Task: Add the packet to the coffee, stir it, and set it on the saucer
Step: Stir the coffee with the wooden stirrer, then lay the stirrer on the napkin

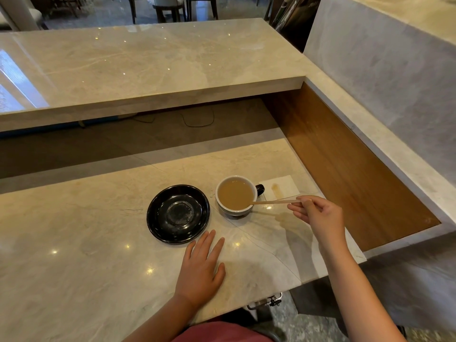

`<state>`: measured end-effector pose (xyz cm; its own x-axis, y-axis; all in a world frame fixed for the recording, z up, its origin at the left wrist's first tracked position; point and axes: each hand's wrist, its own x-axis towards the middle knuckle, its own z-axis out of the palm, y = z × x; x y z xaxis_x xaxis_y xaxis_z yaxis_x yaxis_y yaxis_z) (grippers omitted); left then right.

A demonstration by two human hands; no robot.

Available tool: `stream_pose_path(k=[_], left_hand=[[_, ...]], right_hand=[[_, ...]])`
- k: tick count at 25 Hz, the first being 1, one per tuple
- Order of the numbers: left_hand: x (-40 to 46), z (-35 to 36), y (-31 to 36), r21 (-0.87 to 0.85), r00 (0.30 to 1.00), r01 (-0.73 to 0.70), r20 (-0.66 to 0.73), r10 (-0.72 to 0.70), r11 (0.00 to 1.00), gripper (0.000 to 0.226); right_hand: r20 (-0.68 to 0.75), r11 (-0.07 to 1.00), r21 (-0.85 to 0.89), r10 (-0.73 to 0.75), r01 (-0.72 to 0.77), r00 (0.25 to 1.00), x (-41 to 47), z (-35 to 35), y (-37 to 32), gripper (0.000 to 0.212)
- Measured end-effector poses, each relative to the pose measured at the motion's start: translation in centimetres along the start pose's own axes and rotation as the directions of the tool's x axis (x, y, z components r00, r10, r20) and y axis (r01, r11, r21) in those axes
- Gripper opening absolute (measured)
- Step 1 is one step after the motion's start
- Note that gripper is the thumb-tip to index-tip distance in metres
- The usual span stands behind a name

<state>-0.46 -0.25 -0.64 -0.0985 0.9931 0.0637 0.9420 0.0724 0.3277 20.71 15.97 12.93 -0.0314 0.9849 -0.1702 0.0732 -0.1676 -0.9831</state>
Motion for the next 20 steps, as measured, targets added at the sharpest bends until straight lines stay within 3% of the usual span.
stream_pose_path(k=[8, 11, 14, 16, 18, 20], left_hand=[[0.0, 0.1, -0.1, -0.007, 1.0, 0.001, -0.002, -0.001, 1.0, 0.056], [0.1, 0.0, -0.1, -0.009, 1.0, 0.001, -0.005, -0.001, 1.0, 0.056], [0.0, 0.1, -0.1, -0.013, 1.0, -0.003, -0.009, 0.003, 1.0, 0.056], [-0.1, 0.0, -0.1, -0.013, 1.0, -0.001, -0.015, 0.001, 1.0, 0.056], [-0.1, 0.0, 0.0, -0.011, 1.0, -0.003, -0.018, 0.003, 1.0, 0.056], [0.0, 0.0, -0.1, -0.015, 1.0, -0.011, -0.02, 0.01, 1.0, 0.056]], right_hand=[[-0.002, 0.973, -0.12, -0.2, 0.198, 0.98, 2.4, -3.0, -1.5, 0.016], [0.043, 0.92, -0.277, -0.276, 0.277, 0.96, 4.4, -3.6, -0.4, 0.019], [0.184, 0.752, -0.464, -0.435, 0.468, 0.881, 5.6, -2.6, 1.0, 0.017], [0.343, 0.533, -0.526, -0.58, 0.663, 0.739, 6.1, -1.9, 2.2, 0.016], [0.51, 0.371, -0.513, -0.594, 0.775, 0.622, 6.5, -1.9, 3.6, 0.018], [0.609, 0.26, -0.513, -0.561, 0.818, 0.561, 6.5, -2.5, 4.8, 0.023]])
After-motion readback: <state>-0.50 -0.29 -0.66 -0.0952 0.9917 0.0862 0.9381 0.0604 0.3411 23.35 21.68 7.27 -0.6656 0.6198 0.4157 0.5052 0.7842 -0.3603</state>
